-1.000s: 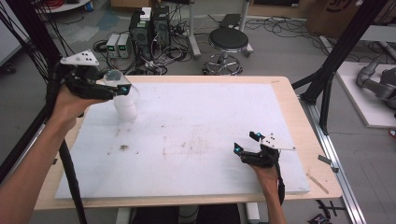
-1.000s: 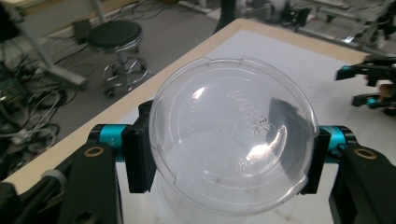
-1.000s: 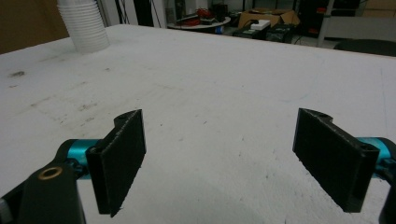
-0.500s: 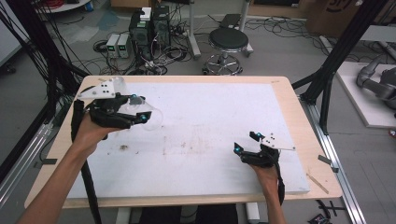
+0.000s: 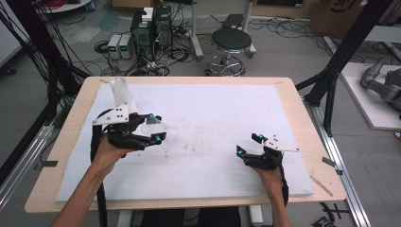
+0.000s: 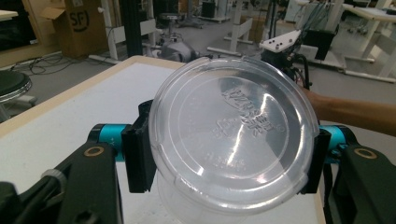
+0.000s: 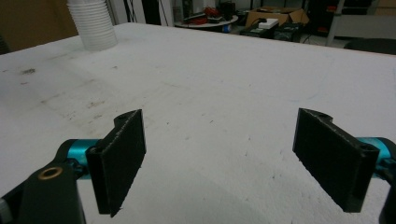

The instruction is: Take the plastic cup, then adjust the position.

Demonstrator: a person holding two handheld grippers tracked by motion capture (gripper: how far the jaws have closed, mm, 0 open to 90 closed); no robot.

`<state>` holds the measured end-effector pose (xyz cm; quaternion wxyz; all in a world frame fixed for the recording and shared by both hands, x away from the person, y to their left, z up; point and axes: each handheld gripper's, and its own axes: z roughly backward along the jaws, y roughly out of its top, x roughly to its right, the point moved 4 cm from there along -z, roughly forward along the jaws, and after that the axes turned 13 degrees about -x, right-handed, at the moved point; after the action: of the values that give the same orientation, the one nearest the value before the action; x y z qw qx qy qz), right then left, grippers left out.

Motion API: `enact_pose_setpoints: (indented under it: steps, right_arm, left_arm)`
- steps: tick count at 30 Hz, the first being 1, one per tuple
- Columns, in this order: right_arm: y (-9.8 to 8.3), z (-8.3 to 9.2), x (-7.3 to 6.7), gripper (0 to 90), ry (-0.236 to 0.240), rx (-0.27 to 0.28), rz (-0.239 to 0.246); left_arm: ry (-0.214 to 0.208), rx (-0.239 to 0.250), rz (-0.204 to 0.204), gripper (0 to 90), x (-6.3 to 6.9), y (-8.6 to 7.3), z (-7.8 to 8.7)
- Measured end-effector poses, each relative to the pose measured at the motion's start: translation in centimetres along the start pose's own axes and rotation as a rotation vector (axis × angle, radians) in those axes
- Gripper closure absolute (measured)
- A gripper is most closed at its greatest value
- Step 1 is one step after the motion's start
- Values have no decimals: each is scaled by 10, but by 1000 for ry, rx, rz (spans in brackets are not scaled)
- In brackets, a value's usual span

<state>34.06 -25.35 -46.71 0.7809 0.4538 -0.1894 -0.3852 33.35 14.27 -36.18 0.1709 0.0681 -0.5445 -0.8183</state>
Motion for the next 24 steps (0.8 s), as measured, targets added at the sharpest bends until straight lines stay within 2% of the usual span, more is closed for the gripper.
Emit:
enact_pose_setpoints:
  steps: [3,9,10,14,21,24]
  right_arm:
    - [0,0,0,172,0,0,1]
    - [0,1,-1,172,-9,7,10]
    - [0,0,-1,172,-8,5,12]
    - [0,0,0,172,0,2,1]
    - [0,-1,0,172,1,-4,15]
    - [0,-1,0,172,14,-12,2]
  left_arm:
    - [-9,27,6,375,2,-7,-3]
    - [-22,31,0,376,2,-16,-6]
    - [-19,20,-1,375,2,-16,-7]
    - [-21,28,0,375,1,-16,-7]
    - [-18,25,-6,375,2,-16,-6]
    - [-19,24,-4,375,2,-17,-7]
